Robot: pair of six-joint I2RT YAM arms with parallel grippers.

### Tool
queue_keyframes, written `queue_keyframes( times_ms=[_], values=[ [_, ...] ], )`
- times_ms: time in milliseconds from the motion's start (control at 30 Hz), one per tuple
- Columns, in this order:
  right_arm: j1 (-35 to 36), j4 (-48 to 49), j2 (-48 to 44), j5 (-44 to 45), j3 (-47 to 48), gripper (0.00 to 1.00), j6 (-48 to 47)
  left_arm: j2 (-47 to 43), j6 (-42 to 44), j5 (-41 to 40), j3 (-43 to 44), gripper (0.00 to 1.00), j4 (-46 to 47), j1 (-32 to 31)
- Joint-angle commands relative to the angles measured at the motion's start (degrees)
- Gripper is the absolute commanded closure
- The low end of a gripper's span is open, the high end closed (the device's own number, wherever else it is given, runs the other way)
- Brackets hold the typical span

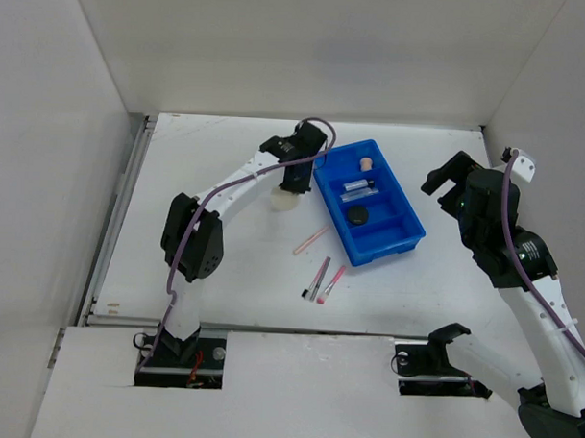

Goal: Organize the makeup

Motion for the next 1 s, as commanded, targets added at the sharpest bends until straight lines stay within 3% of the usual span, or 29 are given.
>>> queue_keyframes(
  times_ms=[0, 233, 433, 700, 733, 767, 867, 900, 967],
  values=[
    [-0.25, 2.62, -0.14, 0.69, 0.08, 0.0, 0.23, 1.77, 5.35, 5.67, 13.19, 1.0, -1.64, 0.95],
    [-0.25, 2.62, -0.14, 1.83, 0.08, 0.0, 0.23, 14.77, 6.76, 19.3, 34.32, 1.0, 6.15, 2.1],
    [-0.25, 1.05, 0.39, 3.06, 0.08, 0.0, -0.29, 19.0, 3.95, 22.75, 35.92, 1.0, 21.7, 2.1],
    [-0.25, 1.04, 2.06, 3.06, 0.08, 0.0, -0.3, 27.0, 0.61, 24.07, 41.2, 0.98, 27.36, 2.1],
    [-0.25, 1.04, 2.67, 3.06, 0.08, 0.0, -0.3, 27.01, -0.26, 24.07, 41.2, 0.91, 27.88, 2.1],
    [-0.25, 1.04, 3.37, 3.06, 0.6, 0.0, -0.3, 27.61, -0.27, 24.07, 41.2, 0.72, 27.89, 2.62],
    [-0.25, 1.04, 3.99, 3.06, 1.21, 0.0, -0.82, 27.62, -0.8, 23.37, 41.2, 0.55, 27.89, 2.62],
    [-0.25, 1.04, 4.6, 3.06, 1.22, 0.0, -1.34, 27.62, -0.8, 24.06, 41.2, 0.34, 27.89, 2.62],
    [-0.25, 1.04, 4.61, 3.06, 1.22, 0.0, -1.35, 26.92, -0.8, 25.47, 41.2, 0.18, 27.89, 2.62]
  ],
)
